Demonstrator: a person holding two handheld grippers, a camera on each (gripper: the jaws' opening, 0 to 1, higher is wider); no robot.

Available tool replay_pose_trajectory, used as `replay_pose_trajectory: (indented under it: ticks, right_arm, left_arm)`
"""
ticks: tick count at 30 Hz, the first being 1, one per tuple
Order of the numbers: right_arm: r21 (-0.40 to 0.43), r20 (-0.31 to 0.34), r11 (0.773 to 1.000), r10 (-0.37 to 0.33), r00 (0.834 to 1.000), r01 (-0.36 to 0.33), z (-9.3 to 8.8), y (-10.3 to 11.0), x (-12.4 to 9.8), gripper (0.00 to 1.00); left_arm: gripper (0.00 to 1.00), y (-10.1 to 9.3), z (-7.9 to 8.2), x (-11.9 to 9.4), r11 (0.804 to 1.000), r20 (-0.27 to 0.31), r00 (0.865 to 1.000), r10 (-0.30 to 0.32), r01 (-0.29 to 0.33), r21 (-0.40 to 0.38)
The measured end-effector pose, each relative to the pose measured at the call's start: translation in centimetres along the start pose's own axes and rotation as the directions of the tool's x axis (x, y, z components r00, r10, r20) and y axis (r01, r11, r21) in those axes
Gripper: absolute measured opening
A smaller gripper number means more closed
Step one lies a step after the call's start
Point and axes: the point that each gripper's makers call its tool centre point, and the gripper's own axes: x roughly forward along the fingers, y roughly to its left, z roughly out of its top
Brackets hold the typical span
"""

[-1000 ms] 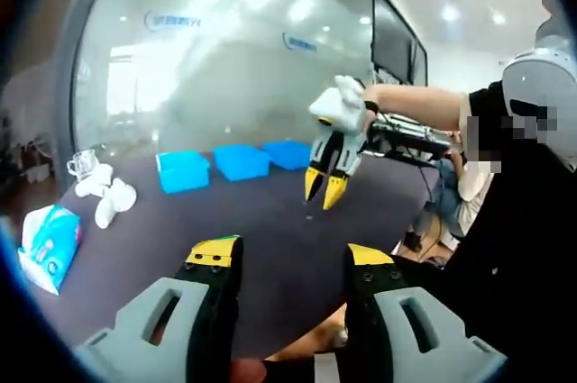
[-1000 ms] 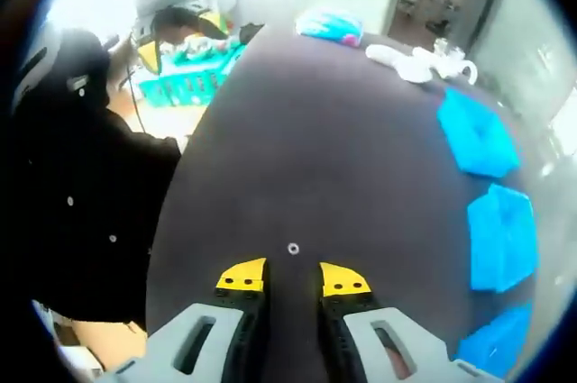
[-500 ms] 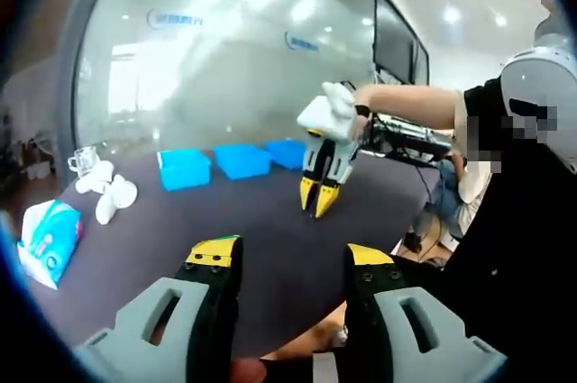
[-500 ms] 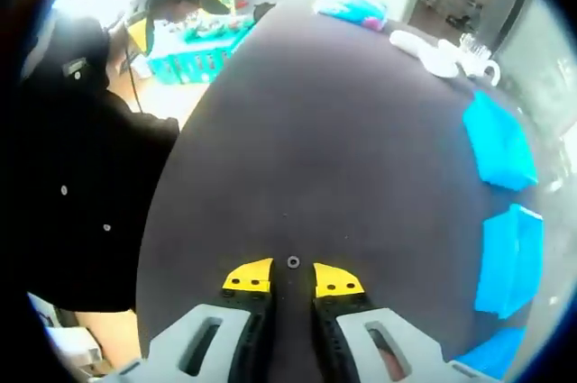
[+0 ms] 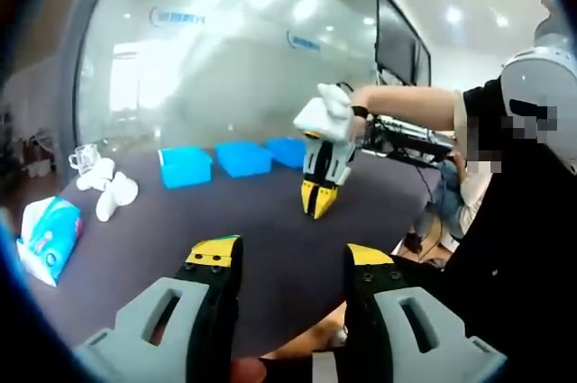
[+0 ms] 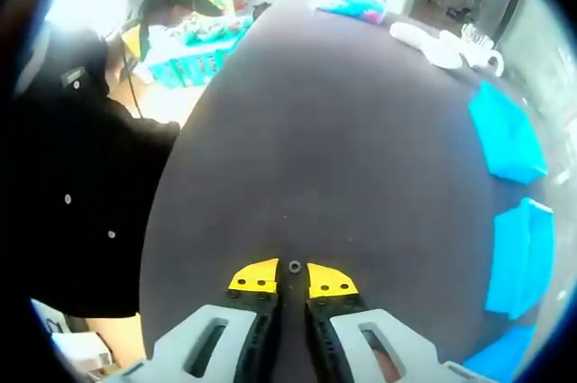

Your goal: Sort the screws, nuts, and washers into the corresponding bins

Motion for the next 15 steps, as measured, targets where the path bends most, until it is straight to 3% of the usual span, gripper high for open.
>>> replay_pose_trajectory:
  ticks: [4,15]
  right_arm:
    - [-0.010,-0.009,1.000,-0.001,1.000,0.001,0.1,0.6,0.1,0.02]
    - [-0.010,-0.001,1.000,-0.017,1.000,0.017,-0.1,1.1,-0.5,0.02]
  left_arm:
    - [0.43,-0.1,0.0,-0.1,1.000,0.000,1.000,0.000,0.000,0.001]
    - [0.43,-0.1,0.2,-0.2,1.000,0.006,1.000,0.004,-0.004,0.006]
